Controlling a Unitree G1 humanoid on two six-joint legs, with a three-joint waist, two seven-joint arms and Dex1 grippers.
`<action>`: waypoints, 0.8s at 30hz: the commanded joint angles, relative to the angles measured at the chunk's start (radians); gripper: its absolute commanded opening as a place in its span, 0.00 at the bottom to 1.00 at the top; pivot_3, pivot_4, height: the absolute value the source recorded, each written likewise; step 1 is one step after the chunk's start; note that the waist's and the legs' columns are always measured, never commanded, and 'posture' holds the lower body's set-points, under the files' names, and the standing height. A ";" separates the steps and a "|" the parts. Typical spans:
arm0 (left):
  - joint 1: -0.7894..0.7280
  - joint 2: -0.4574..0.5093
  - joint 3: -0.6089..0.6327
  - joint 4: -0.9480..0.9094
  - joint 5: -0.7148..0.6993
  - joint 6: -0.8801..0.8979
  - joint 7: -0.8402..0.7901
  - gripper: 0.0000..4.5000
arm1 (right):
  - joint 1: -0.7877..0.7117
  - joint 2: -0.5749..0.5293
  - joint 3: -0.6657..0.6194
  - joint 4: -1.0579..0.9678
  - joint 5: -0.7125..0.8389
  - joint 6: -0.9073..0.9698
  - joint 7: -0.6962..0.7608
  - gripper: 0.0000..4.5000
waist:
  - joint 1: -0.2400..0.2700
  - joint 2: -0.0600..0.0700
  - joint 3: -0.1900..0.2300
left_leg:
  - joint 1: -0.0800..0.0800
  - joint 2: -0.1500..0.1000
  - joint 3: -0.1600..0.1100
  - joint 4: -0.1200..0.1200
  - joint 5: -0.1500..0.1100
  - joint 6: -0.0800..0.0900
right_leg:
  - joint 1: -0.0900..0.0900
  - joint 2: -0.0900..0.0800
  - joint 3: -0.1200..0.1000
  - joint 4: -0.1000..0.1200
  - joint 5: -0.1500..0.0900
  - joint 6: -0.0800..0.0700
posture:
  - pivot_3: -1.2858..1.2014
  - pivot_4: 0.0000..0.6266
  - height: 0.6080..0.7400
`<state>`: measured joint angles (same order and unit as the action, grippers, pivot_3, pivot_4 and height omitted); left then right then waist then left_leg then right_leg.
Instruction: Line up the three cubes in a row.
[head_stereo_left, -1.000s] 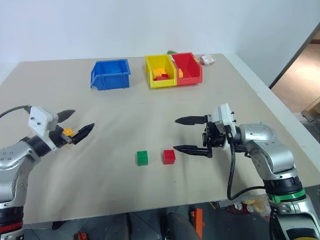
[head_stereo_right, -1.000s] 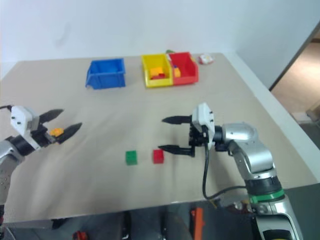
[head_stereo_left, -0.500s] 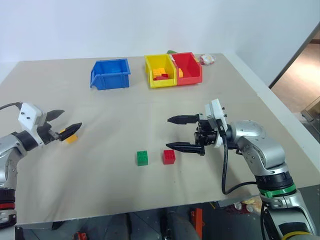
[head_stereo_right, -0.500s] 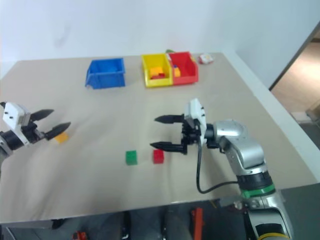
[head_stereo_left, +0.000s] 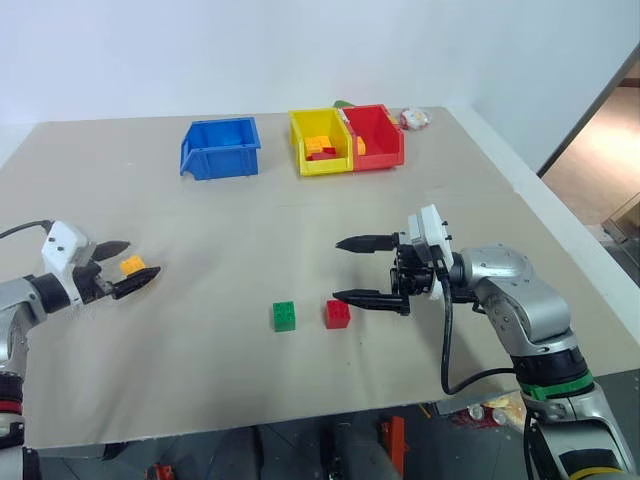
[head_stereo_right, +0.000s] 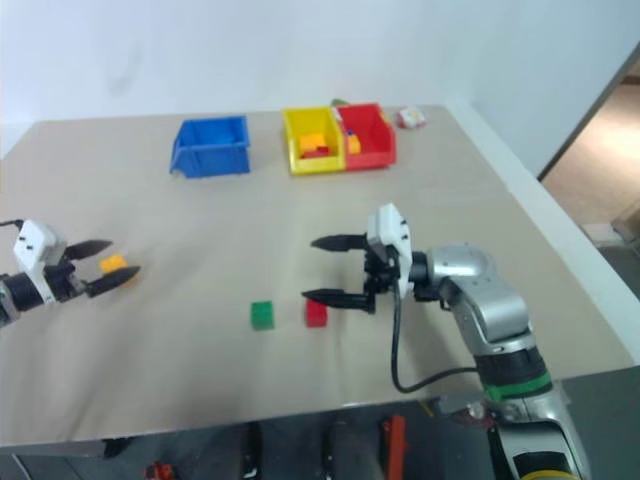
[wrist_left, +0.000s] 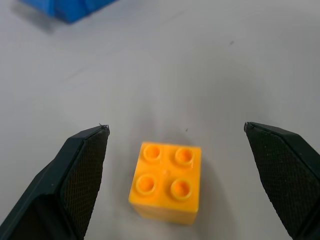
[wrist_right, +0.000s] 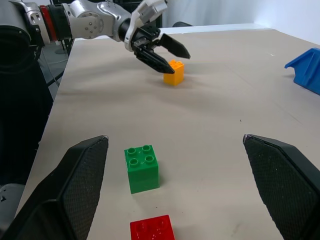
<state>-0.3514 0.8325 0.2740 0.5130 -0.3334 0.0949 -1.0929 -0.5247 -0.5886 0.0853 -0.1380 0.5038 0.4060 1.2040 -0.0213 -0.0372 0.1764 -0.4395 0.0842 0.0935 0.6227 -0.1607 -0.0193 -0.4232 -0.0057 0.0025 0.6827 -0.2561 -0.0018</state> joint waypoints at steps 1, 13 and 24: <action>-0.035 0.014 -0.018 0.056 0.031 -0.038 -0.009 0.99 | -0.003 -0.017 -0.003 -0.046 0.001 -0.016 0.011 1.00 | 0.000 0.000 0.000 | 0.000 0.000 0.000 0.000 0.000 0.000 | 0.000 0.000 0.000 0.000 0.000 0.000 | 0.52 0.24 1.00; -0.117 -0.013 -0.097 0.228 0.118 -0.174 -0.016 0.82 | 0.012 -0.037 -0.015 -0.065 -0.001 -0.009 0.009 1.00 | 0.000 0.000 0.000 | 0.000 0.000 -0.001 0.001 0.000 0.000 | 0.001 0.000 -0.001 0.001 0.000 0.000 | 0.52 0.24 1.00; -0.125 -0.021 -0.088 0.255 0.102 -0.171 -0.012 0.30 | 0.020 -0.046 -0.015 -0.071 -0.002 -0.012 0.005 1.00 | 0.000 0.000 0.000 | 0.001 0.003 -0.002 0.001 0.005 0.000 | 0.000 0.000 -0.004 0.001 0.008 -0.006 | 0.52 0.24 1.00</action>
<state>-0.4760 0.8061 0.1667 0.7660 -0.2279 -0.0806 -1.1199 -0.5036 -0.6258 0.0849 -0.1706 0.4940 0.4049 1.2126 -0.0211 -0.0372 0.1763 -0.4384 0.0875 0.0917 0.6238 -0.1554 -0.0191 -0.4235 -0.0059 -0.0020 0.6839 -0.2476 -0.0084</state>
